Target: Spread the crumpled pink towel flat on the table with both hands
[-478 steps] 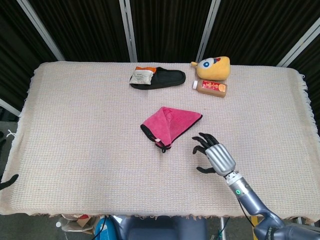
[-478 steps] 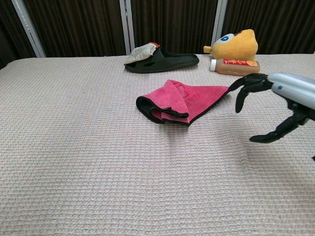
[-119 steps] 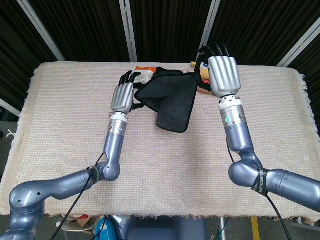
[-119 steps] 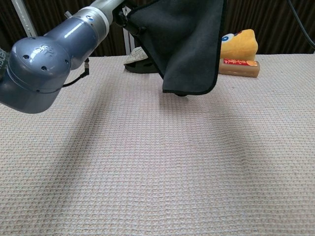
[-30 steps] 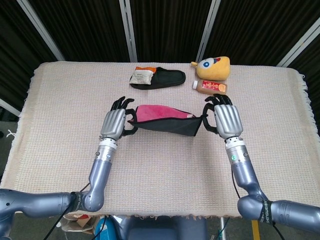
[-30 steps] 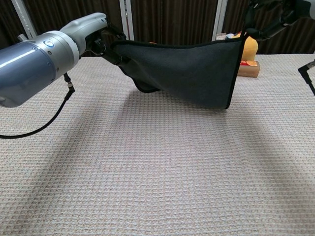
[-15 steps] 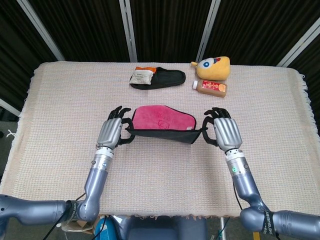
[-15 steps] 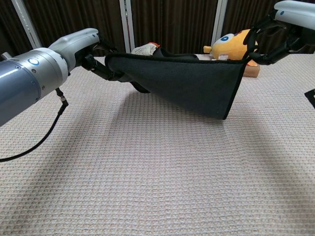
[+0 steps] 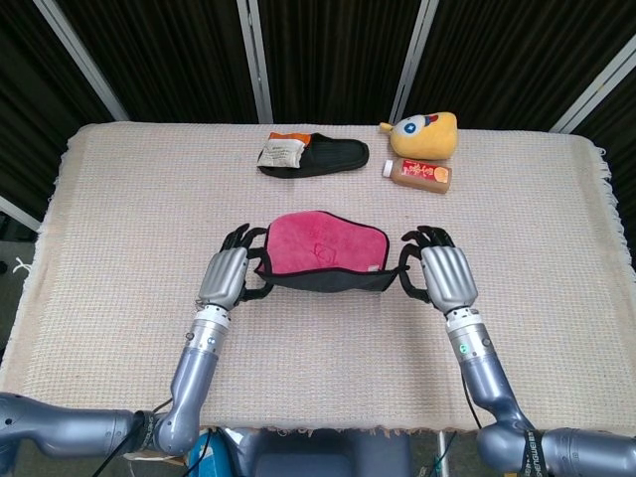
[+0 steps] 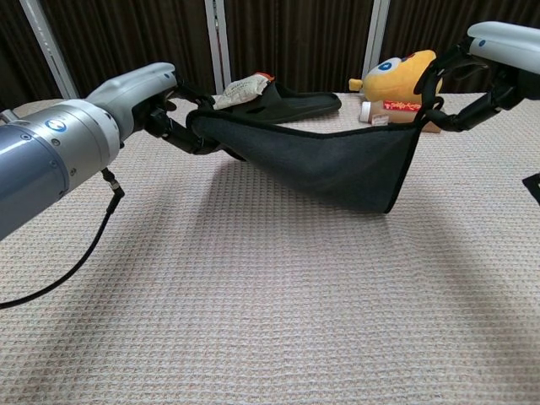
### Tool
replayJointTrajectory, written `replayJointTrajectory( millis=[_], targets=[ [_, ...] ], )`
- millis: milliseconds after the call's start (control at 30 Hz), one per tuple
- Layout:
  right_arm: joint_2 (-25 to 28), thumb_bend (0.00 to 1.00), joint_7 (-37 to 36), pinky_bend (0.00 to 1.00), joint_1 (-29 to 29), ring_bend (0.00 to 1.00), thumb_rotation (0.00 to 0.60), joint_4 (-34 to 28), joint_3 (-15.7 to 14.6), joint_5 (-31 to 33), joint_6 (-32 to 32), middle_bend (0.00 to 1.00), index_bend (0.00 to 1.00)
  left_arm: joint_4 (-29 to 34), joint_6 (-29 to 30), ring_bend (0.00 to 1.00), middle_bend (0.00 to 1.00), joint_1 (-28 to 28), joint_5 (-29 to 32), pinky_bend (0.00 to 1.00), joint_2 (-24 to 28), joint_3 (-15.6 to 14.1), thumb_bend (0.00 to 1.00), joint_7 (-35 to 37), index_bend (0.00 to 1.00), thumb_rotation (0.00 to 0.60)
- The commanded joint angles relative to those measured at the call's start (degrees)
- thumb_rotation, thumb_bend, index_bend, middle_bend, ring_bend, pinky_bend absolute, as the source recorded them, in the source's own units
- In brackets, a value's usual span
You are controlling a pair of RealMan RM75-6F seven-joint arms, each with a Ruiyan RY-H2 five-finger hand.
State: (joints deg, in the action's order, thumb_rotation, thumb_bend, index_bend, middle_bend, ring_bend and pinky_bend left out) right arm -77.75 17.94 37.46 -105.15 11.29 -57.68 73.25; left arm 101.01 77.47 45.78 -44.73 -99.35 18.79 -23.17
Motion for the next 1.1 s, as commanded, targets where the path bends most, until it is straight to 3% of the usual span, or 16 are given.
replayJointTrajectory(
  millis=[33,1100],
  targets=[
    [-0.29,0.6,-0.12,0.15,-0.47,0.17,0.6,-0.16,-0.25,-0.52,0.19,0.3,0.71,0.11,0.2,0.0,0.14,-0.25,-0.65,0.01,-0.34,-0.55,0.56,-0.36,0.72,0.6],
    [-2.2,0.6,1.87,0.15,-3.71,0.17,0.6,-2.29,-1.92,-3.34,0.25,0.3,0.71,3.3,0.66,0.0,0.14,-5.19,-4.56,0.01,-1.15,-4.8,0.56,-0.55,0.72,0.6]
  ],
)
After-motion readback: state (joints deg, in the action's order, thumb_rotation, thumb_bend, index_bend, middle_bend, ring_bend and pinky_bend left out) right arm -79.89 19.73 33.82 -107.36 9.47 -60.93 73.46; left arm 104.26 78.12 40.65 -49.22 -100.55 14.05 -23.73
